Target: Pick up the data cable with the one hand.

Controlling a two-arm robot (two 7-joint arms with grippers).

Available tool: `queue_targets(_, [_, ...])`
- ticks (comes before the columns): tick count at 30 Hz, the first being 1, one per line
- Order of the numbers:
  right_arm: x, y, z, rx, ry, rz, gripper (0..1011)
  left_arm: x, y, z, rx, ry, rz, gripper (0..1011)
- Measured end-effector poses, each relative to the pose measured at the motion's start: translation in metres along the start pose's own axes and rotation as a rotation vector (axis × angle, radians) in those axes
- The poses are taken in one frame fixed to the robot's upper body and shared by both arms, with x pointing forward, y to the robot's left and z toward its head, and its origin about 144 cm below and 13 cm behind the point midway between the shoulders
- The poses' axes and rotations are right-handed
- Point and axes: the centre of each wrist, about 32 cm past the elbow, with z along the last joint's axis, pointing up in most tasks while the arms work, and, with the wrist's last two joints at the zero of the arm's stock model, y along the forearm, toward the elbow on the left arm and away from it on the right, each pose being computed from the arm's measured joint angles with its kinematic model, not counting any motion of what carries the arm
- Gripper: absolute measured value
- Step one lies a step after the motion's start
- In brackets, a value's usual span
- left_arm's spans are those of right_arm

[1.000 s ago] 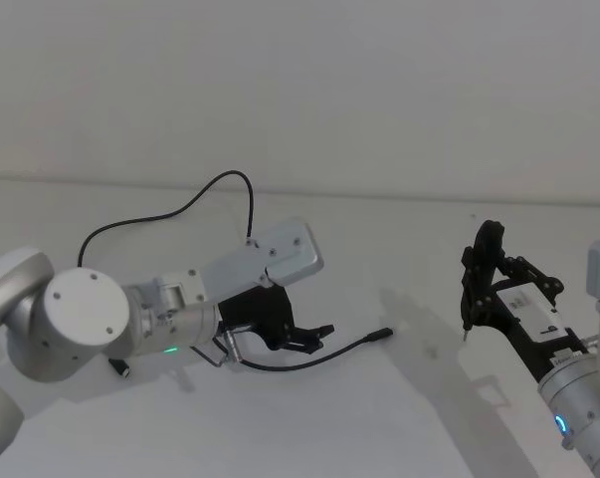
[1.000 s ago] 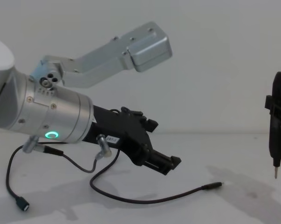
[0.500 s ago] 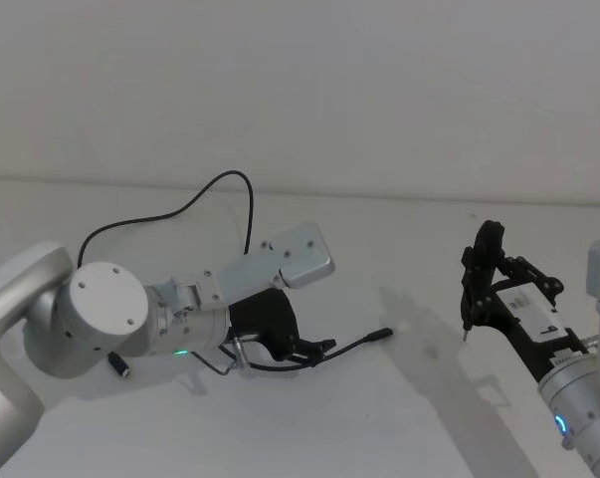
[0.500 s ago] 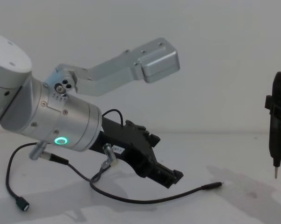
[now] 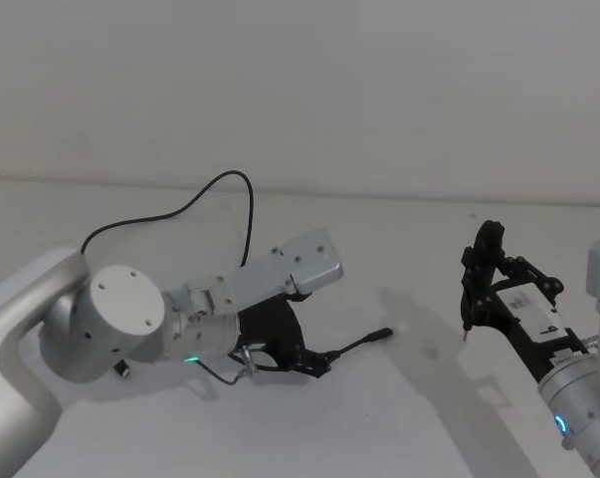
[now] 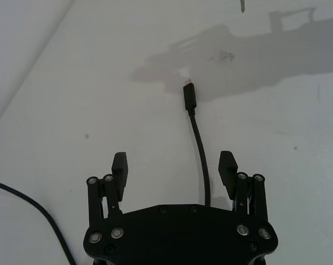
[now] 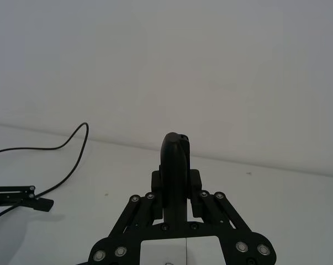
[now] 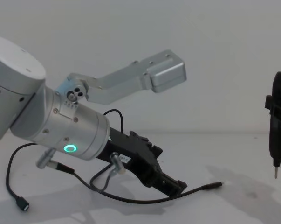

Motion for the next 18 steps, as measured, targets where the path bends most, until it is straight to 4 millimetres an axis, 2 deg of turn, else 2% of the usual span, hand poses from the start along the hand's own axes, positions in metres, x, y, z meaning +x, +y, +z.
queue_targets(18, [0.0, 0.0, 0.0, 0.0, 0.0, 0.0, 268, -0.006, -0.014, 0.002, 0.036, 0.048, -0.003, 1001])
